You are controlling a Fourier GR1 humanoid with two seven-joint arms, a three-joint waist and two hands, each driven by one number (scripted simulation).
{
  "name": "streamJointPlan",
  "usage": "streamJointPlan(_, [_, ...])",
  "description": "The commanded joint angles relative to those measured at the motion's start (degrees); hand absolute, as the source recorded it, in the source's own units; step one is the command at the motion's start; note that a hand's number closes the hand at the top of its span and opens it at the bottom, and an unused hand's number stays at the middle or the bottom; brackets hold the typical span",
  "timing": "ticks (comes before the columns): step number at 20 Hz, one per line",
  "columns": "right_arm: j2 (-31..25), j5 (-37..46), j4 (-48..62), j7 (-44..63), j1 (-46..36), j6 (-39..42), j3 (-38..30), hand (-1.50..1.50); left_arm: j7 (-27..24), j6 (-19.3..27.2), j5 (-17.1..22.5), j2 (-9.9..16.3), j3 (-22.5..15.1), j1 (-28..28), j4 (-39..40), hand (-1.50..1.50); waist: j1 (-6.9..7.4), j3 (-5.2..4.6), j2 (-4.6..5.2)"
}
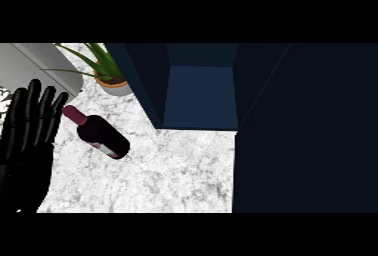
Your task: Pick up the wine, place it into the cabinet and close the cabinet
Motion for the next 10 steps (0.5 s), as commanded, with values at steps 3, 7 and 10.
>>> streamJointPlan(3, [1.41, 1.91, -2.68, 2.33, 1.72, -1.2, 1.81, -1.5, -0.69, 5.21, -4.48, -1.28, 3.49, -6.09, 8.22, -1.5, -2.01, -0.06, -0.46])
streamJointPlan(7, [1.88, -5.43, -6.08, 4.33, 7.37, 6.54, 9.65, -1.5, 5.15, 9.35, 7.83, -3.94, 5.27, -7.78, 11.05, -1.5, -2.85, -0.27, -0.34])
streamJointPlan(10, [1.22, -8.34, -10.78, 7.47, 9.57, 7.13, 9.79, -1.5, 13.12, 12.66, 8.04, -4.04, 4.91, -11.36, 7.15, -1.5, -2.24, -0.04, -0.71])
